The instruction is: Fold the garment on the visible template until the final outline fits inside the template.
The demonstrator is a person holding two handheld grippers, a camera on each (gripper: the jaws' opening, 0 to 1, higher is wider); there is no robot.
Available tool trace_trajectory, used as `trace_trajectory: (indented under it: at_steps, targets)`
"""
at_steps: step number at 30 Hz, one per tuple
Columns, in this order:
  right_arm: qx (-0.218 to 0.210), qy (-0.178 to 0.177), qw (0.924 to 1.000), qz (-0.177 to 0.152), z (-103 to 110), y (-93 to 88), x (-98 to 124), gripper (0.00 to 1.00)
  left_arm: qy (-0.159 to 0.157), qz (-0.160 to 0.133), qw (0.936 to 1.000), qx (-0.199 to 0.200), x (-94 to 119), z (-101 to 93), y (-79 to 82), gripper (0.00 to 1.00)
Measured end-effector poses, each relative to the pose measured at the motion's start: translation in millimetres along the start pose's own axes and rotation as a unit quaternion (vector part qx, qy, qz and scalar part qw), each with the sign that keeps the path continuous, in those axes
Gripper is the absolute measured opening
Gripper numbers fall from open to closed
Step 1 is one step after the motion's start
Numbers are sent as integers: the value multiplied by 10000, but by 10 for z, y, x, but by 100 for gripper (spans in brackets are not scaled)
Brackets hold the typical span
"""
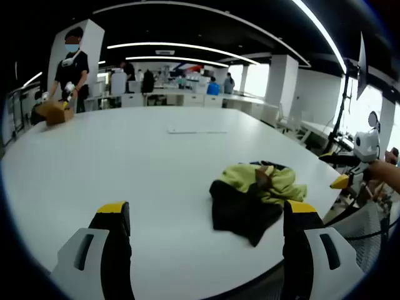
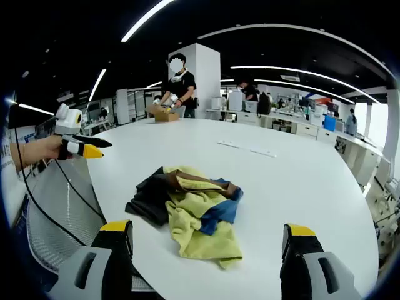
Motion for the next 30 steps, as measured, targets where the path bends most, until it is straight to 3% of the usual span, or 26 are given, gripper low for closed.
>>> trace_trajectory:
  at_steps: [30]
  targets:
    - [-127,-1,9999,-67,-40,15,1,99,-112,32,9999,7,-33,-42,-26,97]
Point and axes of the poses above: the point that each gripper's makers call its tool centre point, and the gripper's own axes: x roughly backward along the fingers, z roughly to its left, y roughly out of its top, the point moved 1 cm from there along x, roughly backward along the fingers, and after that the axes turned 5 degrees about -y, right-handed, at the moved point
